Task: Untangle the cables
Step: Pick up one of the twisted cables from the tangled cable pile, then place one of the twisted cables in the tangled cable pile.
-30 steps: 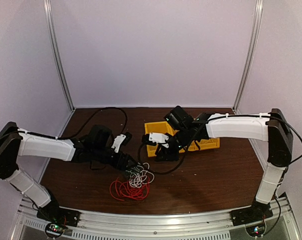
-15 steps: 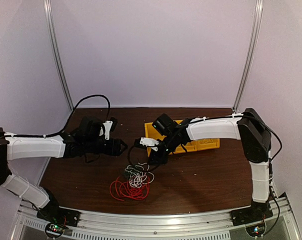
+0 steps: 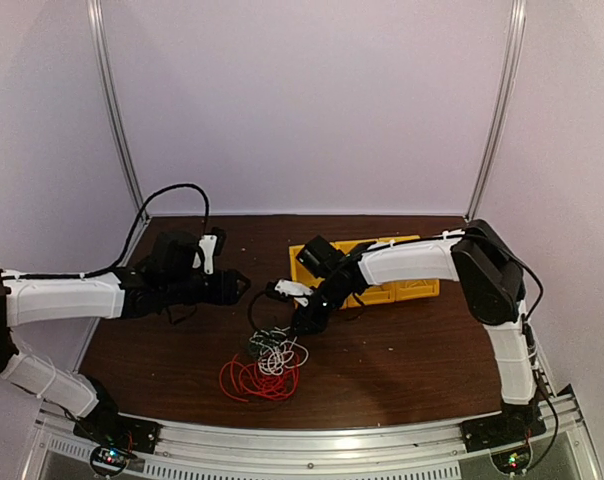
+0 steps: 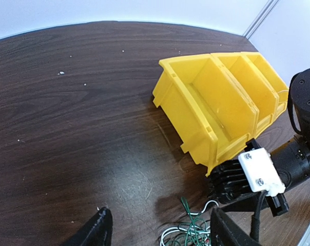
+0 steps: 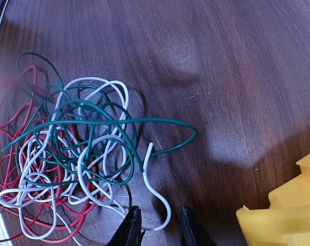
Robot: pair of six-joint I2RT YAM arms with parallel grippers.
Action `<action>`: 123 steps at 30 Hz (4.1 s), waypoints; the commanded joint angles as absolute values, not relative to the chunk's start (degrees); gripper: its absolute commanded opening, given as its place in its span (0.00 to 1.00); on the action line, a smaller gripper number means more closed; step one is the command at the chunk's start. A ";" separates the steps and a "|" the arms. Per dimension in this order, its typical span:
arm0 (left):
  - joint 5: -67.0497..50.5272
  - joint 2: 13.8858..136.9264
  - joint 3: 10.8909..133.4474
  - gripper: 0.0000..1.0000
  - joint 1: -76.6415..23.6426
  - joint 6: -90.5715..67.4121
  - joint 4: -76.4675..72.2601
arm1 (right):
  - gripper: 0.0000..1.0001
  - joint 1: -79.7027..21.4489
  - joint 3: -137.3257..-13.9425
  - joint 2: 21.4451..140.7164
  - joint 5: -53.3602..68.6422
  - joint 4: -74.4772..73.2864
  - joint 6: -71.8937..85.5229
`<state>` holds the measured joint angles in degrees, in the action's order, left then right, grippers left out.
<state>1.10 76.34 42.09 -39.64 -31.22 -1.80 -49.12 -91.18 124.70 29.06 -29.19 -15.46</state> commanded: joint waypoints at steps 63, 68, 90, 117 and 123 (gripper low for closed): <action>-2.36 102.03 32.44 0.23 -53.47 -3.30 -51.38 | 0.00 -39.24 -118.97 100.87 42.45 -47.76 -30.54; -0.87 104.51 32.24 0.20 -53.27 -3.64 -50.88 | 0.00 -29.41 -125.11 99.77 46.11 -46.86 -29.50; -0.82 105.41 39.12 0.11 -53.73 3.03 -25.33 | 0.00 -0.82 -144.83 94.26 60.67 -44.30 -19.90; 3.25 94.12 34.24 0.11 -54.81 -1.67 -23.55 | 0.00 2.72 -79.91 73.13 58.06 -46.05 -32.77; 3.21 94.48 34.45 0.13 -54.76 -2.32 -24.60 | 0.09 2.72 -64.38 66.22 44.11 -49.25 -40.24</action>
